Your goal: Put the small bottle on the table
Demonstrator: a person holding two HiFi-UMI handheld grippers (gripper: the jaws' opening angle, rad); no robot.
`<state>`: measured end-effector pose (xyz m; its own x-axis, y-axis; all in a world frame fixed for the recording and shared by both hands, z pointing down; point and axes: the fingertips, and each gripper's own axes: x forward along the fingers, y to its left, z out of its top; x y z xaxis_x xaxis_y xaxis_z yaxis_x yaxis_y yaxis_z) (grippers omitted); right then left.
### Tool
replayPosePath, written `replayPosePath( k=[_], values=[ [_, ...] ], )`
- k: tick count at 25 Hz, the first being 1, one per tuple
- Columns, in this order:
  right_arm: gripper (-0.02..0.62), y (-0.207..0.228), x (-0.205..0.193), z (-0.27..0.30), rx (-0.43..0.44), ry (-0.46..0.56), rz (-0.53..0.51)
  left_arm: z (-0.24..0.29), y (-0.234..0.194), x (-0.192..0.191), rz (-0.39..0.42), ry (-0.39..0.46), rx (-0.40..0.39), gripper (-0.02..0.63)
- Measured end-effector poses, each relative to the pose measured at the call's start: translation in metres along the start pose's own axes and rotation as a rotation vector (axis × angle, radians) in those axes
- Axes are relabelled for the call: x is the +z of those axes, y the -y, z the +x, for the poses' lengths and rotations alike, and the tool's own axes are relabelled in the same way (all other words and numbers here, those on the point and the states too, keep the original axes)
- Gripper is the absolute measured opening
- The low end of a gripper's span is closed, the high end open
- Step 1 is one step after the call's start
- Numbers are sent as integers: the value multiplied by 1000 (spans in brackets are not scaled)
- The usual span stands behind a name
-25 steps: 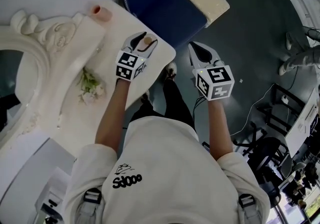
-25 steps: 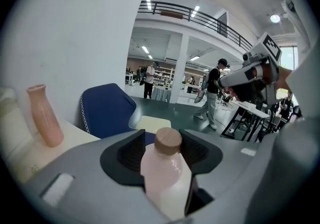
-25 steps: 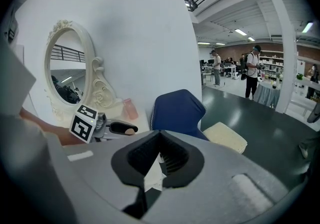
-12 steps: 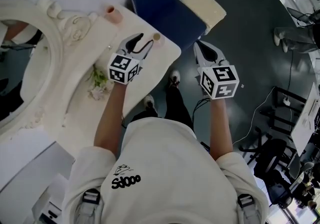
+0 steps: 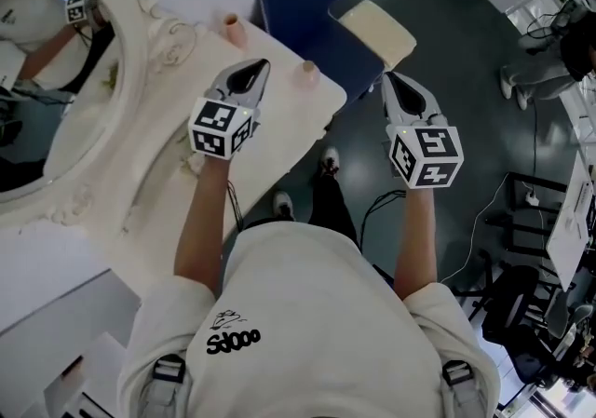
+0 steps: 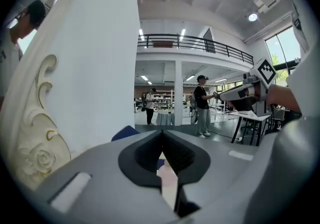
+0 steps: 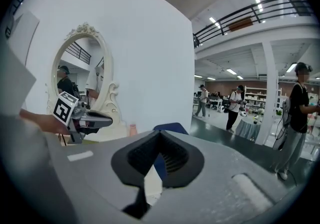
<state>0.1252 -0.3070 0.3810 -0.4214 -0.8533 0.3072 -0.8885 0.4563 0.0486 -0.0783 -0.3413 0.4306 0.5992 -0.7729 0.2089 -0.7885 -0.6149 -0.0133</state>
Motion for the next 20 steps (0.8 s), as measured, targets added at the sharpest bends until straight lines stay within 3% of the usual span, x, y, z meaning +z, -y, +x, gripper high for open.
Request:
replayPosePath(
  k=[10, 20],
  values=[
    [2, -53, 48, -40, 12, 105, -127, -71, 19, 81, 125, 155, -42, 18],
    [2, -78, 82, -67, 18, 180, -171, -115, 32, 123, 191, 214, -47, 18]
  ],
)
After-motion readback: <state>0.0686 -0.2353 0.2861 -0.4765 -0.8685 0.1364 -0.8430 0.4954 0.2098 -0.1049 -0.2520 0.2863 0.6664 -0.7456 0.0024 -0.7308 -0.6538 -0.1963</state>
